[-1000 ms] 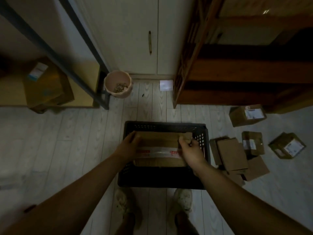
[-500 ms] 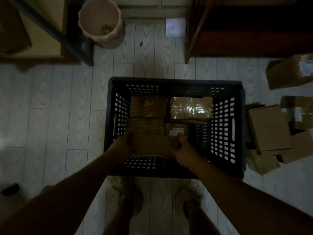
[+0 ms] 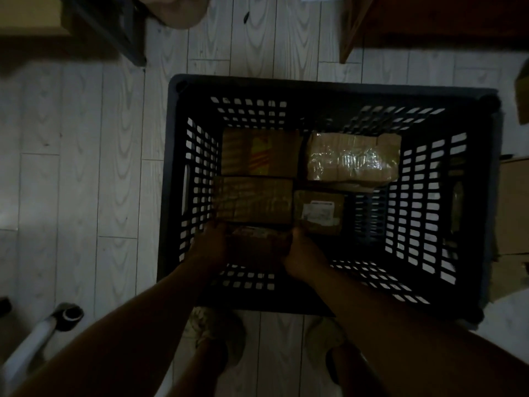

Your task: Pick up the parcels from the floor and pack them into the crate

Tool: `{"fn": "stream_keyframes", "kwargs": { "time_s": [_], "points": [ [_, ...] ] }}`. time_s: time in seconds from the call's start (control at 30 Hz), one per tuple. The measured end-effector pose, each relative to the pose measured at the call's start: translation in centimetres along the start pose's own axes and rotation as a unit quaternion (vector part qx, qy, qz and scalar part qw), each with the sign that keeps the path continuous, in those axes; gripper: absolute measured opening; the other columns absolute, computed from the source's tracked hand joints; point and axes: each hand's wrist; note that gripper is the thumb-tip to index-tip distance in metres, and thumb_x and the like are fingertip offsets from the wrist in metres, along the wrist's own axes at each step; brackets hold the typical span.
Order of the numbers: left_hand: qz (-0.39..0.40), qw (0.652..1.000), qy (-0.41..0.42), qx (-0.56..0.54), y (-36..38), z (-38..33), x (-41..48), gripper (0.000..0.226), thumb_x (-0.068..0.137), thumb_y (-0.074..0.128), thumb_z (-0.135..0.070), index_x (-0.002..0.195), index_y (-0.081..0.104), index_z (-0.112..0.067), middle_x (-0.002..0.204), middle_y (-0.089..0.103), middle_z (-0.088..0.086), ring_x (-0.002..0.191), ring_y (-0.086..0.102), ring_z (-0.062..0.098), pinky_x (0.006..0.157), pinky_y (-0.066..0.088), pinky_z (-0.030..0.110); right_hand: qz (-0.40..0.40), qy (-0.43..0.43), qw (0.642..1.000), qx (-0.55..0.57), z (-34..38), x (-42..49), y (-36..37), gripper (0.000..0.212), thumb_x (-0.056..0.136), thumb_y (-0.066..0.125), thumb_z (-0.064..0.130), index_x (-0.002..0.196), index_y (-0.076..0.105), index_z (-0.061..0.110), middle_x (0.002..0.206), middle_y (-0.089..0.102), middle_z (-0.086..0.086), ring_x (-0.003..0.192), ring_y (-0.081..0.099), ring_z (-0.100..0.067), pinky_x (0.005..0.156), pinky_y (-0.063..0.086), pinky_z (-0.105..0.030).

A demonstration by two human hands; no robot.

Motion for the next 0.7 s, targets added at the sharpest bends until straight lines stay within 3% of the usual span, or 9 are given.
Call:
{"fn": "stream_keyframes", "kwargs": {
  "time_s": [0.1,0.27,0.33,0.57,0.7],
  "points": [
    [0.007,0.999,0.001,0.040,0.2,0.5,0.3,0.074,0.083,0.063,-0.039,0.145,0.025,-0.026,0.152,0.020,0.012,0.135,0.025,0.036,0.110,0.026,0.049,-0.002,-0.002,1.000,-0.027,-0.2,-0.2,0.3,0.051,0.093,0.055,0.028,0.138,0.033,0.015,0.130,0.050,-0.011,0.112,0.052,-0.026,0.095,0.044,-0.035],
    [-0.029,0.998,-0.013,-0.049,0.4,0.5,0.1,0.064,0.086,0.058,-0.041,0.143,0.031,-0.031,0.152,0.023,0.008,0.138,0.021,0.032,0.113,0.021,0.042,-0.029,-0.006,0.999,0.024,-0.9,-1.0,-0.1,0.029,0.097,0.046,0.027,0.124,0.045,0.015,0.119,0.057,-0.009,0.096,0.054,-0.020,0.081,0.042,-0.027],
    [-0.039,0.999,0.005,-0.018,0.2,0.4,-0.3,0.063,0.085,0.060,-0.040,0.141,0.033,-0.031,0.151,0.023,0.009,0.138,0.021,0.035,0.114,0.021,0.046,-0.034,-0.002,0.999,0.031,-0.8,-0.8,-0.2,0.024,0.097,0.045,0.026,0.119,0.048,0.014,0.117,0.058,-0.010,0.093,0.053,-0.019,0.078,0.040,-0.026],
    [-0.040,0.996,-0.007,0.077,0.7,-0.2,-0.7,0.063,0.083,0.060,-0.043,0.139,0.033,-0.032,0.150,0.022,0.007,0.134,0.020,0.040,0.109,0.023,0.052,0.003,0.005,0.999,0.049,-0.8,0.5,-0.3,0.038,0.096,0.049,0.029,0.131,0.044,0.015,0.128,0.053,-0.011,0.112,0.053,-0.026,0.096,0.044,-0.037],
    [-0.057,0.995,0.011,0.086,0.5,0.3,-0.3,0.061,0.083,0.055,-0.047,0.138,0.036,-0.031,0.148,0.026,0.009,0.134,0.024,0.039,0.110,0.026,0.052,0.017,0.000,1.000,0.007,-1.4,0.5,-0.2,0.035,0.095,0.048,0.030,0.128,0.045,0.018,0.125,0.055,-0.009,0.109,0.054,-0.025,0.090,0.043,-0.031]
  ]
}}
Point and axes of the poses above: each hand's wrist, its own x-axis towards the middle knuckle, its own y-axis out of the palm, z = x × y
